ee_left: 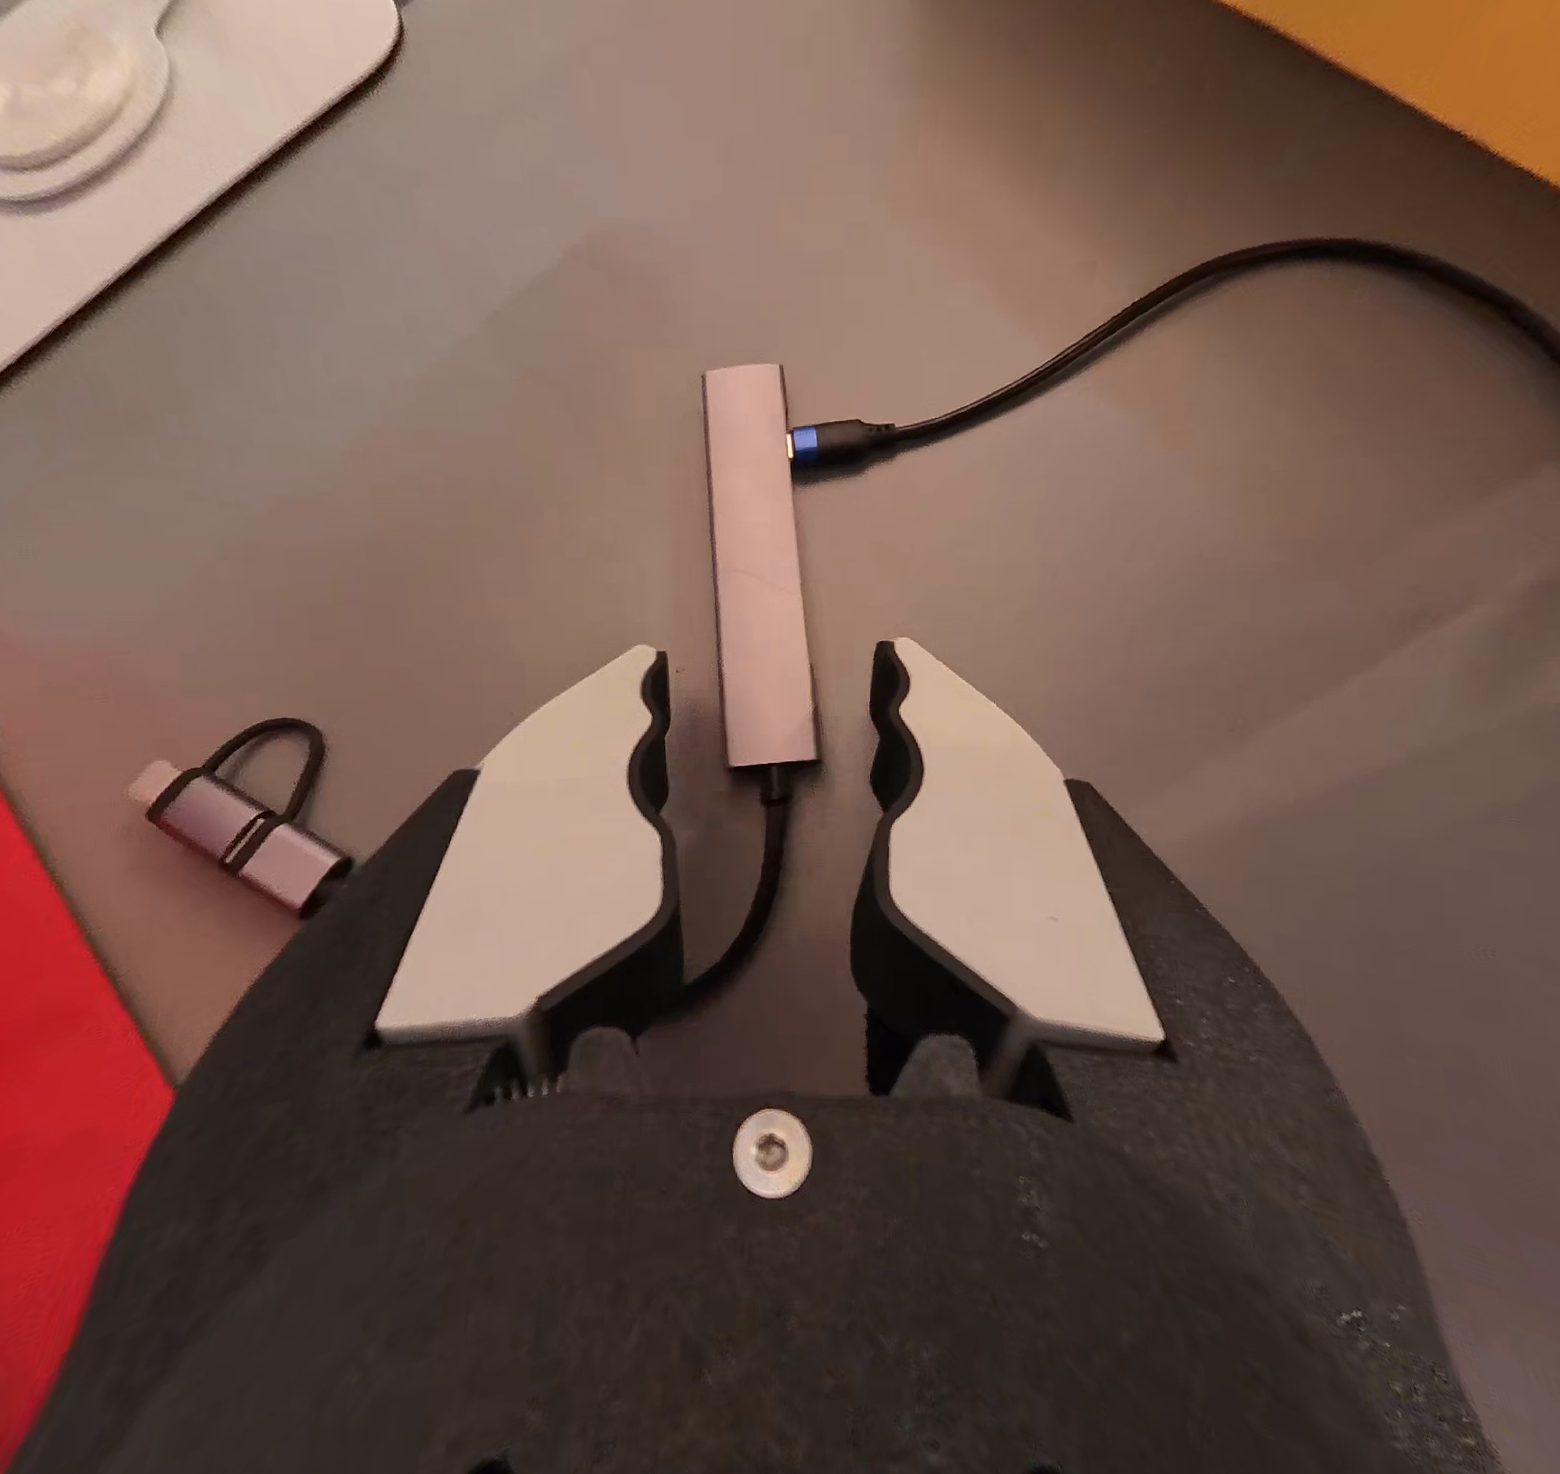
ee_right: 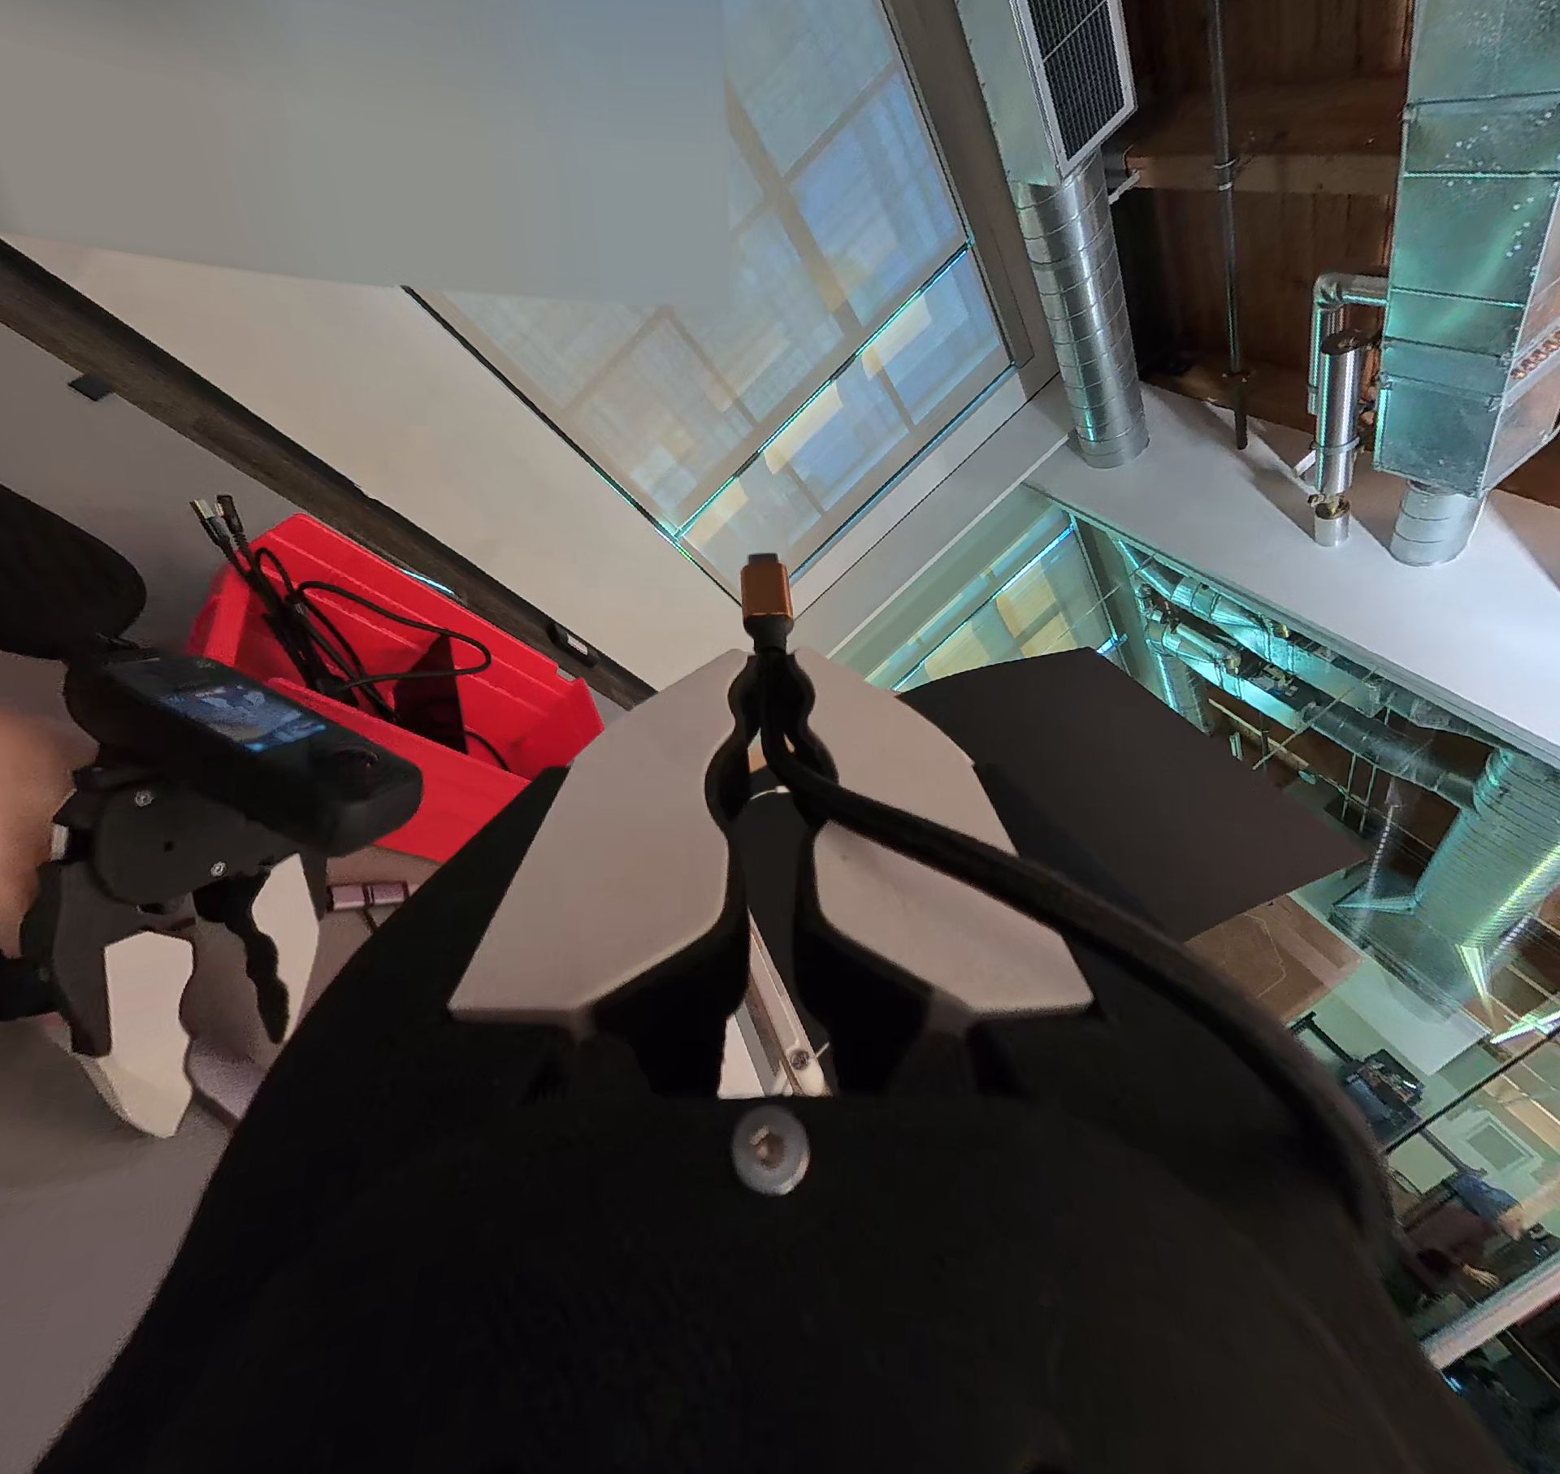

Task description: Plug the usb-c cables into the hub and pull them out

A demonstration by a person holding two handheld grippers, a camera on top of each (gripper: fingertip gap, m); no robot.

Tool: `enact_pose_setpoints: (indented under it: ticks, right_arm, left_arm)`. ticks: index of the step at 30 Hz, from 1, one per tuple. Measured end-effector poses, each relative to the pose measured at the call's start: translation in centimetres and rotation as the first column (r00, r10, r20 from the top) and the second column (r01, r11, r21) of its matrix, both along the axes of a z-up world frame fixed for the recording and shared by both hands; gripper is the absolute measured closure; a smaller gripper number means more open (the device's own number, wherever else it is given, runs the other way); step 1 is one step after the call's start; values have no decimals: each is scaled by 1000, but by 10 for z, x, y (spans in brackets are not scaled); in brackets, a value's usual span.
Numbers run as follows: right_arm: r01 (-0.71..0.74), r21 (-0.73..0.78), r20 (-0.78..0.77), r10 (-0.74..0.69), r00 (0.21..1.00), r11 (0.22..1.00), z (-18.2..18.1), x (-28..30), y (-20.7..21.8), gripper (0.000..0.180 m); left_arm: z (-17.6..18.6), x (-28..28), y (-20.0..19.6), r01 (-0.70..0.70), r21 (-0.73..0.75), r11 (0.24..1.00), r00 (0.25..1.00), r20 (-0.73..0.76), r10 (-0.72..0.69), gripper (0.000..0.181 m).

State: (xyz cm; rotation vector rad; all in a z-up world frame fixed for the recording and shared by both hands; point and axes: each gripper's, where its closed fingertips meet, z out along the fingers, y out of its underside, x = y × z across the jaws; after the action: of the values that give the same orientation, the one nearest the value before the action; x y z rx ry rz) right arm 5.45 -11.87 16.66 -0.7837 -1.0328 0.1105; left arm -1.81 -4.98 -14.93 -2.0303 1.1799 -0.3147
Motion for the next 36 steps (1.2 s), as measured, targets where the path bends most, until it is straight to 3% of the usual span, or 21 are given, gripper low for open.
enact_pose_setpoints:
  ticks: [1,7,8,14,22,30,36]
  right_arm:
    - [6,2,4,-6,1000,1000,0,1,0,174]
    - [20,1,-11,-20,1000,1000,2,9,3,174]
    - [22,-1,-17,-22,1000,1000,3,12,4,174]
    - [32,-5,-45,-32,998,999,6,21,5,174]
    - [69,-106,-68,-76,995,992,-5,16,26,174]
    - [92,-285,-84,-120,989,954,-20,-16,42,174]
    - [118,-340,33,-114,993,933,-39,-56,34,174]
  left_arm:
    - [-5,0,0,-6,-20,1000,1000,-26,5,135]
    - [-9,5,-3,2,-126,992,997,-76,-12,147]
    - [-9,4,-3,13,-129,992,995,-92,-25,158]
    - [-6,5,3,91,-138,986,993,-64,-101,159]
    - [35,-3,9,50,-152,987,977,211,-17,159]
    - [101,-20,10,-14,-77,997,844,534,53,159]
    - [132,-36,11,-89,6,996,770,634,65,159]
